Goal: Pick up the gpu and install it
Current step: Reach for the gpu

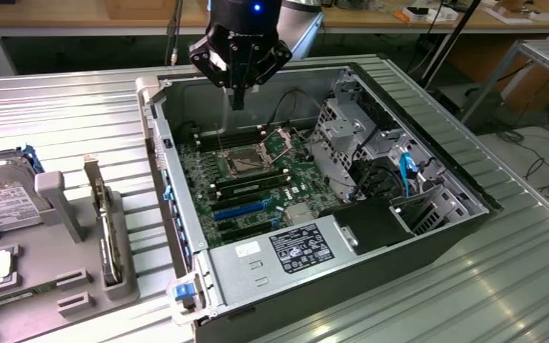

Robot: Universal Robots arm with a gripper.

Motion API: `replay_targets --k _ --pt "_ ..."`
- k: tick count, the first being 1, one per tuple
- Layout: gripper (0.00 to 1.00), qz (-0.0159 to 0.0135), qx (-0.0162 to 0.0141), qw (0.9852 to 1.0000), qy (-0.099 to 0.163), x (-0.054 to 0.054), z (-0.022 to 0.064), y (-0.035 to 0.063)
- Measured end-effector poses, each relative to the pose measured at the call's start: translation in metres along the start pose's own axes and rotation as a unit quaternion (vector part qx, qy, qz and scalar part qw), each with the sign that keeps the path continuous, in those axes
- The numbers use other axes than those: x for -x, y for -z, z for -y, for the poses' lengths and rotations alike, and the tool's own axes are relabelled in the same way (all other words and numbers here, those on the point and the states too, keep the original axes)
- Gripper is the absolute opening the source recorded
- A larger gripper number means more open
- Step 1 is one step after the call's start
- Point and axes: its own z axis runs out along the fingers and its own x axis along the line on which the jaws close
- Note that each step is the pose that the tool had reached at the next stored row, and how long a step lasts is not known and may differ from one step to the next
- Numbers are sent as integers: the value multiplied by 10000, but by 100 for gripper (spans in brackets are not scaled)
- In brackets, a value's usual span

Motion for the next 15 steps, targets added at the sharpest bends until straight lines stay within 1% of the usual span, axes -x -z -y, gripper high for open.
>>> replay_targets --k 4,8,15 --pt "11 0 0 10000 0 -61 4 2" --pt "11 0 0 10000 0 -95 7 3" --pt "11 0 0 10000 0 -205 15 6"
